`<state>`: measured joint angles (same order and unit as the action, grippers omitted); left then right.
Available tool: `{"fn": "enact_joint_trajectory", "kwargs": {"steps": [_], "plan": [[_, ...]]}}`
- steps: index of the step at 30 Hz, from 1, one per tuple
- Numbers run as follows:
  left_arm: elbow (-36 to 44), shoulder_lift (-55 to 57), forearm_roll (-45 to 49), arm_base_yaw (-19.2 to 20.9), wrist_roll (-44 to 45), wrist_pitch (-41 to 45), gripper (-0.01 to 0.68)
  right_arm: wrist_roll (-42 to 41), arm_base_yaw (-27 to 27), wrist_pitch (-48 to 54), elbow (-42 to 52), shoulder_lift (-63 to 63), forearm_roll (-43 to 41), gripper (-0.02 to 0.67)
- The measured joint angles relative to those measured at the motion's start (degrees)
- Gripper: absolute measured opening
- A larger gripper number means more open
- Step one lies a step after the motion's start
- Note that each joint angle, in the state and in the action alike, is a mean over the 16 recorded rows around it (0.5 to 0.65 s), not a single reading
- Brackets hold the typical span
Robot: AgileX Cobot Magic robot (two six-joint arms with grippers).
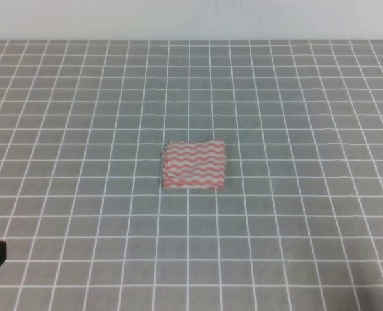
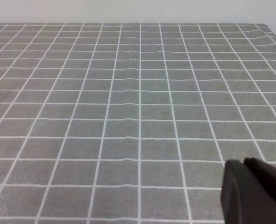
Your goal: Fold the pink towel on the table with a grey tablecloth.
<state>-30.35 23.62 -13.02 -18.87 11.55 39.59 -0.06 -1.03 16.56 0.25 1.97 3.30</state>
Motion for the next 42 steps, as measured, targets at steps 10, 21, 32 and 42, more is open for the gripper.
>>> {"fn": "enact_joint_trajectory", "kwargs": {"steps": [10, 21, 32, 42], "plan": [[0.0, -0.1, 0.2, 0.0, 0.0, -0.1, -0.002, 0.1, 0.0, 0.0, 0.0, -0.1, 0.3, -0.018], [5.8, -4.4, 2.6, 1.4, -2.5, -14.8, -0.002, 0.1, 0.0, 0.0, 0.0, 0.0, 0.4, -0.018], [23.8, -15.4, 4.7, 10.2, -9.6, -37.5, -0.003, 0.1, 0.0, 0.0, 0.0, 0.0, 0.4, -0.018], [30.9, -22.7, 5.0, 16.3, -9.7, -31.9, -0.002, 0.1, 0.0, 0.0, 0.0, 0.0, 0.5, -0.018]]}}
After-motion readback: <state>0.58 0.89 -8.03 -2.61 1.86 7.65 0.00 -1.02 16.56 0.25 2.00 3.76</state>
